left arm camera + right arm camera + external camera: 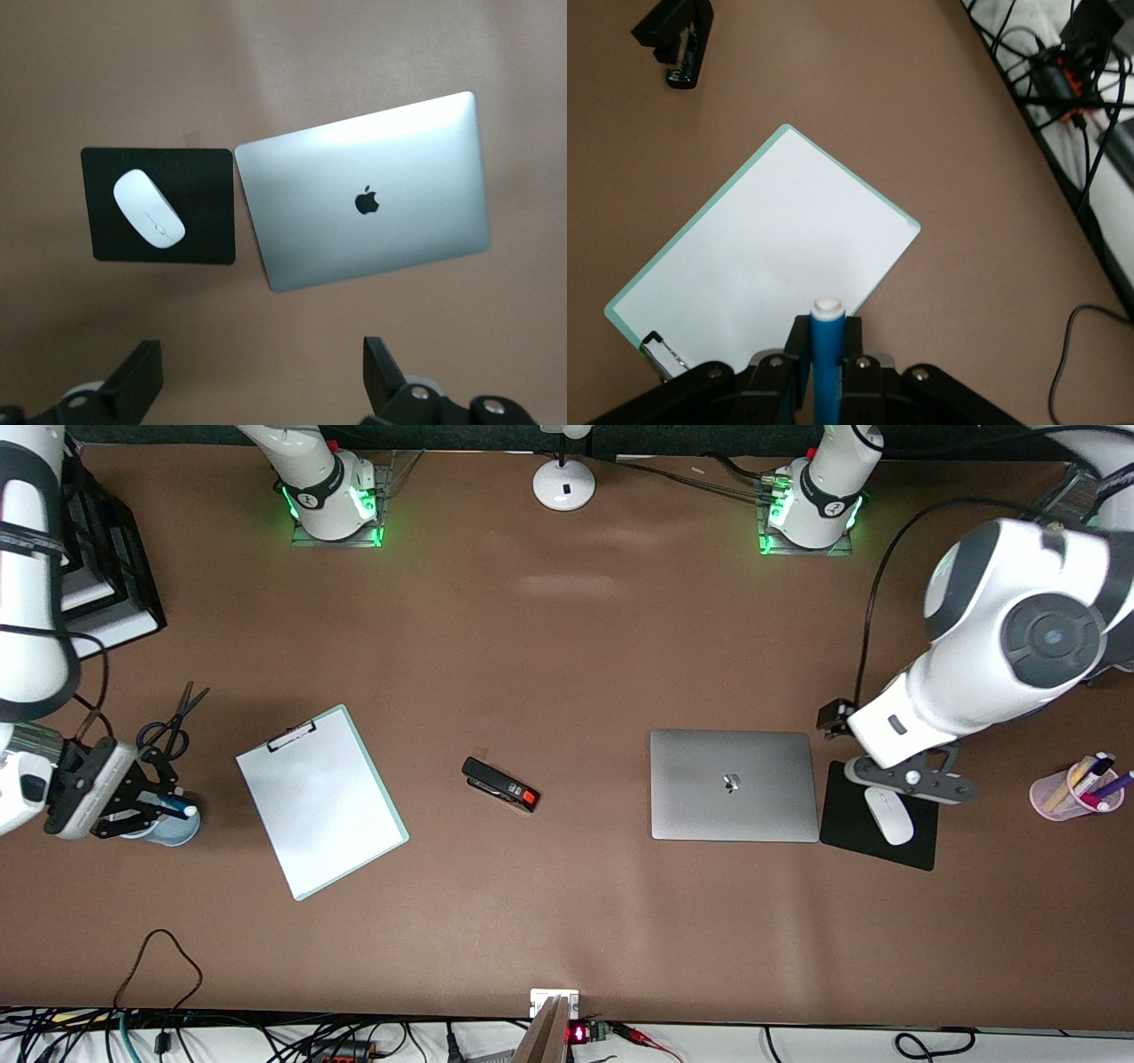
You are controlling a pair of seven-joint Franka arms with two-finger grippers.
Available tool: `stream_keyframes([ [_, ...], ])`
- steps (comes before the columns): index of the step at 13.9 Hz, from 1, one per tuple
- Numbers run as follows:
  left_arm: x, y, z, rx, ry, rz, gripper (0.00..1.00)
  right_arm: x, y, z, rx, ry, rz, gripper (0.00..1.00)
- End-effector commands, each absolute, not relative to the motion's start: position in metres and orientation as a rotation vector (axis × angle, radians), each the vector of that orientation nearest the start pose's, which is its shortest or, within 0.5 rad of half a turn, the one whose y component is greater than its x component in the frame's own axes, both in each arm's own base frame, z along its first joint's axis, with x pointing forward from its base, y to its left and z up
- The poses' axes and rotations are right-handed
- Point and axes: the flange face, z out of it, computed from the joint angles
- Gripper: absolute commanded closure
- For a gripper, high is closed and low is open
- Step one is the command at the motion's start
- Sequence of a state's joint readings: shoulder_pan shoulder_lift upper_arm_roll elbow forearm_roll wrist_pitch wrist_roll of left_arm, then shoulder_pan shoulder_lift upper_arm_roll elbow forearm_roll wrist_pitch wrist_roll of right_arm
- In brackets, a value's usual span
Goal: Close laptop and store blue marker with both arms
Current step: 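Return the left gripper to rest while the right gripper nears the cup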
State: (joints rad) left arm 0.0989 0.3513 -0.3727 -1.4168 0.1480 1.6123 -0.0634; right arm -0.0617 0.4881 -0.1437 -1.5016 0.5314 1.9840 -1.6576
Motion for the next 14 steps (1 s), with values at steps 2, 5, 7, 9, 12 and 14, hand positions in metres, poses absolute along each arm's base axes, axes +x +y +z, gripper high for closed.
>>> stream_keyframes([
  [2, 0.613, -0.116, 0.543, -3.087, 0.338, 0.237, 0.0, 0.686, -0.131, 0.403, -2.136, -1.743, -0.622, 0.95],
  [5, 0.604, -0.105, 0.56, -3.105, 0.306, 0.229, 0.0, 0.685, -0.154, 0.404, -2.052, -1.747, -0.71, 0.95],
  [7, 0.596, -0.085, 0.565, -3.111, 0.282, 0.226, 0.0, 0.682, -0.17, 0.395, -2.028, -1.709, -0.758, 0.95],
  [9, 0.583, -0.058, 0.567, -3.154, 0.254, 0.216, 0.0, 0.679, -0.184, 0.389, -2.021, -1.688, -0.794, 0.95],
  [12, 0.569, -0.039, 0.569, -3.15, 0.225, 0.054, 0.0, 0.678, -0.201, 0.369, -2.0, -1.661, -0.848, 0.95],
  [14, 0.556, -0.036, 0.567, -3.152, 0.191, -0.055, 0.0, 0.676, -0.211, 0.357, -2.003, -1.645, -0.86, 0.95],
])
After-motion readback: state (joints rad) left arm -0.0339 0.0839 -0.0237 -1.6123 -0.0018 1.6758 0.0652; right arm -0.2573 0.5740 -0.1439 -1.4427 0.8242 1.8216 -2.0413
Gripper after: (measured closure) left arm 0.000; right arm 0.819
